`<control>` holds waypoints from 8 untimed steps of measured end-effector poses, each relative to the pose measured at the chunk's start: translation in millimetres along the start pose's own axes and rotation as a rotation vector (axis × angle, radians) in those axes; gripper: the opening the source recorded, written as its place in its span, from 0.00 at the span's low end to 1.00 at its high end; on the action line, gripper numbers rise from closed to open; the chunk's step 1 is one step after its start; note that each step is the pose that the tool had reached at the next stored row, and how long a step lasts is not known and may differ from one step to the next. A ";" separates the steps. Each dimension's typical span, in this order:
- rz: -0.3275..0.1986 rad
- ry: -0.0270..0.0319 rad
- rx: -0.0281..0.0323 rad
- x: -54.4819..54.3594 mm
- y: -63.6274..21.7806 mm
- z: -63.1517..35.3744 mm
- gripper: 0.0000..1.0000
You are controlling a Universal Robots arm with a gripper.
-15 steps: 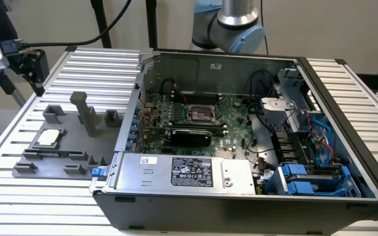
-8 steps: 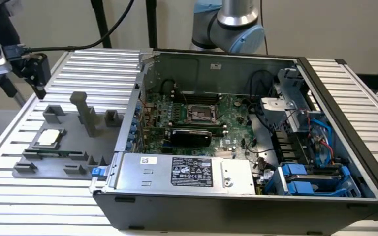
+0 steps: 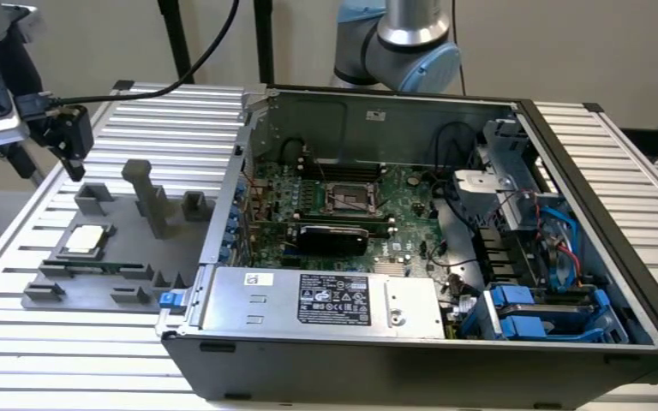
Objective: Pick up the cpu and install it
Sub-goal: 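Pick up the cpu and move it towards the insertion slot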
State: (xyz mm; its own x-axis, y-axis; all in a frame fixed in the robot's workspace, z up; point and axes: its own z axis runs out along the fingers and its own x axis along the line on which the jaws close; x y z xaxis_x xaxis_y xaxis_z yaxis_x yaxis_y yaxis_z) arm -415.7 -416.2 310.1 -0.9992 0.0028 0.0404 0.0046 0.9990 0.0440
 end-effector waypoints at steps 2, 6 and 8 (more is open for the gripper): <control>0.000 0.0001 0.0001 -0.1 -0.2 3.6 0.65; 0.000 -0.0001 -0.0001 -0.4 -0.6 10.9 0.65; 0.000 0.0001 0.0001 -0.6 -0.8 14.4 0.65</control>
State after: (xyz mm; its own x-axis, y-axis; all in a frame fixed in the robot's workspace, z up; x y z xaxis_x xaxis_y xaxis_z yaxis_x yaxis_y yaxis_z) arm -415.7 -416.4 295.7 -0.9992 0.0026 0.0405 0.0044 0.9990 0.0439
